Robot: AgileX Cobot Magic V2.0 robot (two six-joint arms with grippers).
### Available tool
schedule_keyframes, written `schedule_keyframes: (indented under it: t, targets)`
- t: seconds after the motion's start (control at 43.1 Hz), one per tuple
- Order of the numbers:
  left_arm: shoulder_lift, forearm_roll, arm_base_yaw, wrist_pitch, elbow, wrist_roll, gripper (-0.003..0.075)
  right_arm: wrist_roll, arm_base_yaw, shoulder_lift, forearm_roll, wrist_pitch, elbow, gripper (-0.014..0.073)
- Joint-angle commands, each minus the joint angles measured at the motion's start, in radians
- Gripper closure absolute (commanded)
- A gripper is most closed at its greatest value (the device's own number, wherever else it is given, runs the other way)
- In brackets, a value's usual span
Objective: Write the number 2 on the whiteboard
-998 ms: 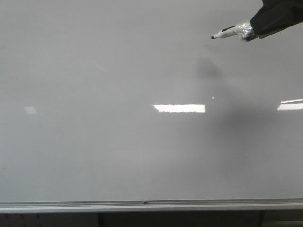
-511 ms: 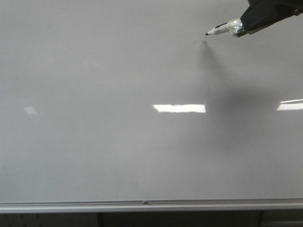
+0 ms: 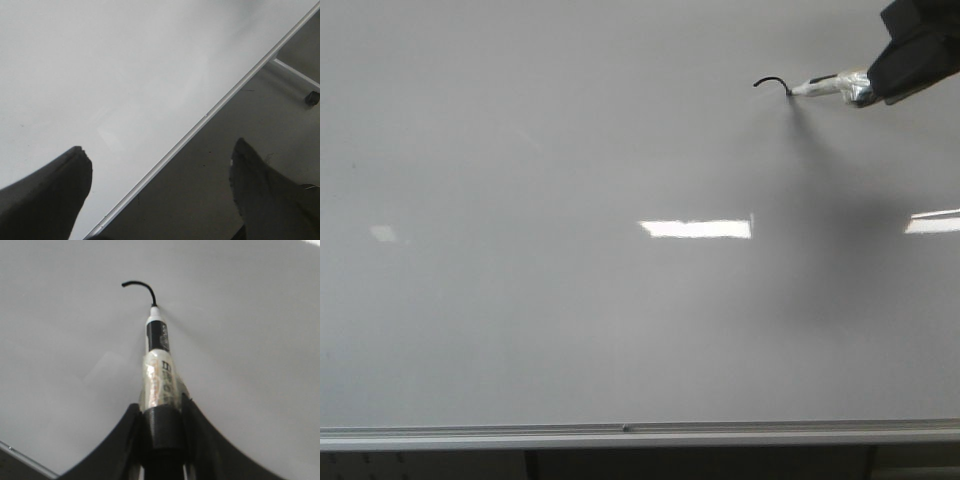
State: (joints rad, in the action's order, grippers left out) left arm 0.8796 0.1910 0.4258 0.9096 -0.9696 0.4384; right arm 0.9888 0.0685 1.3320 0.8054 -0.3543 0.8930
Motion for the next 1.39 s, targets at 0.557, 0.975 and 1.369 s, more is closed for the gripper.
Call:
schedule_keyframes:
  t: [0.557, 0.975, 1.369]
  targets:
    - [-0.01, 0.022, -0.002, -0.052, -0.026, -0.009, 0.0177, 0.008, -0.075, 0.03, -0.053, -0.062, 0.03, 0.0633]
    - [0.0, 0.101, -0.001, 0.01, -0.058, 0.12, 0.0177, 0.064, -0.039, -0.191, -0.054, -0.458, 0.046, 0.0633]
    - [0.193, 0.333, 0.131, 0.194, -0.215, 0.401, 0.0177, 0.161, 0.294, -0.216, -0.054, -0.816, 0.15, 0.0633]
